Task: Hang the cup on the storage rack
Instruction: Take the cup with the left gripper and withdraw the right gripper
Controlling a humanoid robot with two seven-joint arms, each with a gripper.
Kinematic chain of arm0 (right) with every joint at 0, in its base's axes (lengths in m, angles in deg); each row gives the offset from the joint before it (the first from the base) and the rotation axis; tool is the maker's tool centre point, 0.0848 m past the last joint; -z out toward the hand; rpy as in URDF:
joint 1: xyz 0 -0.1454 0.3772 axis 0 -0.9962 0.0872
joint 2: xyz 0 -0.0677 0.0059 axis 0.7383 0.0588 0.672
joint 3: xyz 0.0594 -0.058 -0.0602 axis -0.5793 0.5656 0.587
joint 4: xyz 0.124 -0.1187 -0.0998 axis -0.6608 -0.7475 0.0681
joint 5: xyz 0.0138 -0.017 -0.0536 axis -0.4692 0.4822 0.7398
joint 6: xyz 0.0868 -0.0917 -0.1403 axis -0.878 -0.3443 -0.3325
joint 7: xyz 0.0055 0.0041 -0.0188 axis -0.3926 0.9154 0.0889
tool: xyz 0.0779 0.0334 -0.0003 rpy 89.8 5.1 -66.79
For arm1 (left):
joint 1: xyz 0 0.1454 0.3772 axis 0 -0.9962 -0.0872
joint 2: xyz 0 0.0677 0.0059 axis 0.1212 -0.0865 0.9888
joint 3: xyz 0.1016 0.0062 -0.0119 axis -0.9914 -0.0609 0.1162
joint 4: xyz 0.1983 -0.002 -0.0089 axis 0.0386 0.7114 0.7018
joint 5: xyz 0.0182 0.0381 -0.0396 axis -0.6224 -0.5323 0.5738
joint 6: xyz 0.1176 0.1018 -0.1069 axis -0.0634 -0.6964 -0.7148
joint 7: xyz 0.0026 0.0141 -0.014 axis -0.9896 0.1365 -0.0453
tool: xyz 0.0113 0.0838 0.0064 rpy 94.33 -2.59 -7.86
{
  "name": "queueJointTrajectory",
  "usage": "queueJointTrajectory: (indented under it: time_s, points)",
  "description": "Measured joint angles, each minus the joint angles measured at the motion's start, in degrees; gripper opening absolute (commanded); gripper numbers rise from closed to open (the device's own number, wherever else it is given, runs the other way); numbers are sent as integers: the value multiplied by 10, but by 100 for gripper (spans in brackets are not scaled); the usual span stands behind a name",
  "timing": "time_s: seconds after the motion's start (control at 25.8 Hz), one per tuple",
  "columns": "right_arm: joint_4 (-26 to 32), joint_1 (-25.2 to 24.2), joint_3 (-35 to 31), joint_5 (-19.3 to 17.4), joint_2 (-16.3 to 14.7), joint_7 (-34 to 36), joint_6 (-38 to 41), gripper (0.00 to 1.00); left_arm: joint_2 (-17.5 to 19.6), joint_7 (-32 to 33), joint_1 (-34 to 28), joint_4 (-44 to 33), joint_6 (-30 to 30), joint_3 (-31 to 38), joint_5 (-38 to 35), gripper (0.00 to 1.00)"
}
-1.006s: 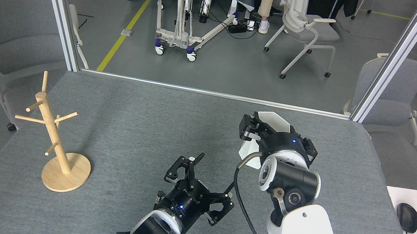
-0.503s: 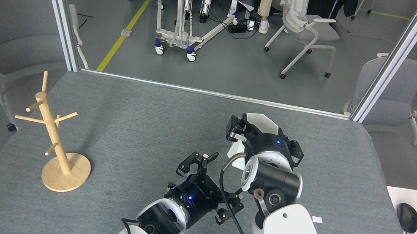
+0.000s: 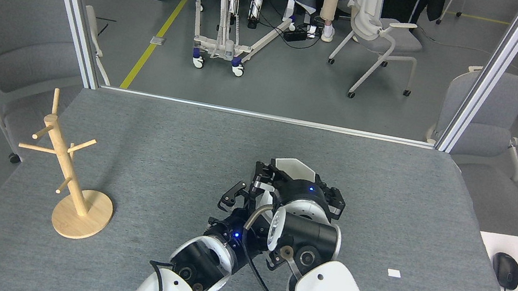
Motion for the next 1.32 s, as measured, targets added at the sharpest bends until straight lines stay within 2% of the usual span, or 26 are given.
queueJointTrajectory:
  time_s: [0.12, 0.15, 0.27, 0.35, 0.43, 0.46, 0.54, 0.62, 0.66, 0.74, 0.85, 0.97, 1.05, 1.12, 1.32]
  points:
    - [-1, -6, 2, 0, 6, -1, -1, 0, -1, 9, 4, 4, -10, 0, 0, 74]
    - [-1, -8, 2, 1, 8, -1, -2, 0, -2, 11, 5, 5, -13, 0, 0, 61]
    - [-3, -15, 2, 6, 11, 2, -9, 0, -2, 28, 7, 5, -15, 1, -1, 0]
    - [-7, -19, 3, 8, 14, 3, -11, 2, -1, 37, 6, 5, -15, 1, -1, 0]
    - [-9, -20, 3, 9, 16, 3, -12, 16, -1, 42, 5, 5, -15, 0, 0, 0]
    - [-10, -20, 3, 10, 16, 2, -13, 32, 0, 43, 4, 5, -15, 0, 0, 0]
    - [-11, -21, 3, 10, 17, 2, -14, 72, 0, 45, 4, 5, -15, 0, 1, 0]
    - [-13, -21, 4, 10, 18, 2, -14, 94, 0, 47, 3, 5, -15, 0, 1, 0]
    - [-15, -20, 5, 11, 18, 1, -14, 99, 0, 48, 3, 5, -15, 0, 1, 0]
    - [-24, -20, 11, 11, 18, 0, -13, 99, 0, 50, 3, 6, -15, 0, 1, 0]
    - [-40, -21, 10, 8, 19, 48, -3, 100, 1, 54, 2, 6, -15, 1, 1, 0]
    - [-47, -24, -1, 3, 19, 125, 20, 100, 0, 54, 2, 5, -18, 1, 1, 0]
    - [-49, -26, -8, 1, 20, 188, 41, 100, -1, 43, 1, 3, 25, 0, 1, 0]
    - [-49, -27, -12, -5, 20, 244, 49, 100, 1, 37, 1, 3, 39, 2, 1, 0]
    - [-50, -29, -19, -39, 20, 376, 55, 100, 2, 33, 0, 5, 52, 2, 1, 0]
